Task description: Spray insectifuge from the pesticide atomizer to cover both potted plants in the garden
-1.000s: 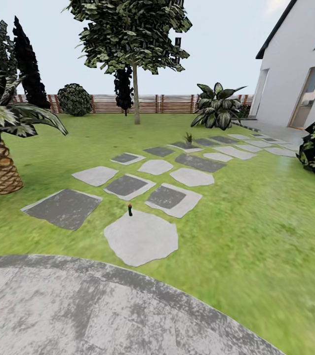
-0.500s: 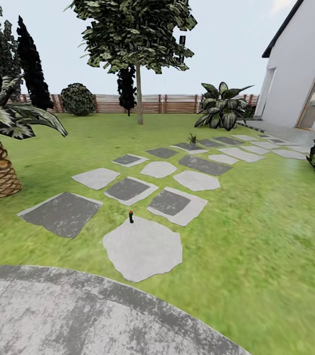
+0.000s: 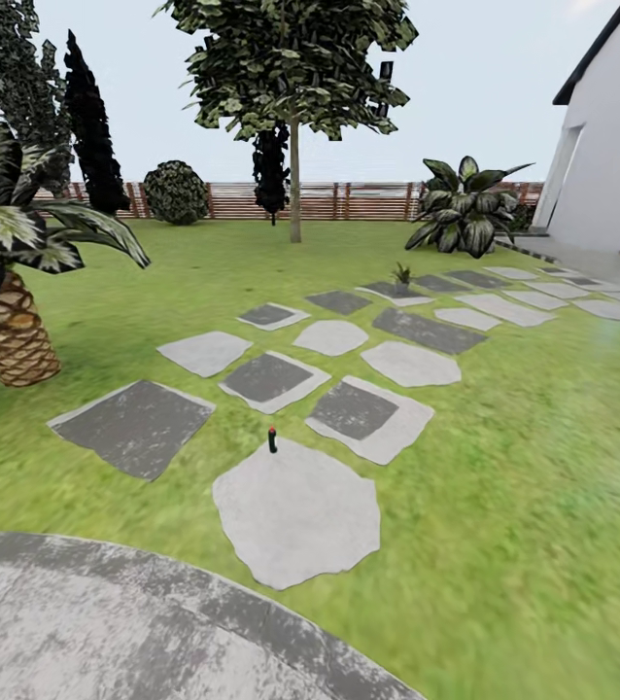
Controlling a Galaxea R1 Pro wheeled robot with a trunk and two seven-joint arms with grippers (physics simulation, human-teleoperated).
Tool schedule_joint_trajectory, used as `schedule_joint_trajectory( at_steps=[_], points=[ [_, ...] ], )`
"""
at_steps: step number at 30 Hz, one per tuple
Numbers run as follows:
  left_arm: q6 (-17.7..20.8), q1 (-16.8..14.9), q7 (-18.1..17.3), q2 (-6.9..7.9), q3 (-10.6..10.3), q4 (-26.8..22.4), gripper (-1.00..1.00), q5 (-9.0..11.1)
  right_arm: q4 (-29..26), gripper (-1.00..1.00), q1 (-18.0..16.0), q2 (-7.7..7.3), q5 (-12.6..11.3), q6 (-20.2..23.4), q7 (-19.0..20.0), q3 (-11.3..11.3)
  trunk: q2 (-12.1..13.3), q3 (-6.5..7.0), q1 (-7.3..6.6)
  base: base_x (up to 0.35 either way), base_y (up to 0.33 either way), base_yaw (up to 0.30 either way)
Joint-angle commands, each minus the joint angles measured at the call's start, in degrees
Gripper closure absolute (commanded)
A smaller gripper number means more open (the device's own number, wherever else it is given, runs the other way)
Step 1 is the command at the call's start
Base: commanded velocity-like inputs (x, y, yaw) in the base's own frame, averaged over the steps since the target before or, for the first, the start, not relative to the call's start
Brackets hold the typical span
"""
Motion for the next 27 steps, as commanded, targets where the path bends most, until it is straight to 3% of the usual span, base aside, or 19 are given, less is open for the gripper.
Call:
schedule_joint_trajectory(
  at_steps=[1,22,27],
  points=[
    [-0.19,-0.03,-0.03,-0.03,0.19,0.05,-1.00,0.05,0.03,-1.00,-0.03,-0.07,0.04,-0.18,-0.02,-0.04,-0.02,-0.05,0.03,0.340,0.000,0.001],
    [-0.19,-0.03,-0.03,-0.10,0.15,0.05,-1.00,0.08,0.10,-1.00,-0.03,-0.03,-0.03,-0.15,0.01,0.32,-0.02,-0.06,0.03,0.340,0.000,0.001],
    [-0.19,-0.03,-0.03,-0.05,0.18,0.05,-1.00,0.11,0.10,-1.00,-0.03,0.05,-0.01,-0.12,-0.08,0.24,-0.02,-0.24,0.03,0.340,-0.053,0.141]
  ],
)
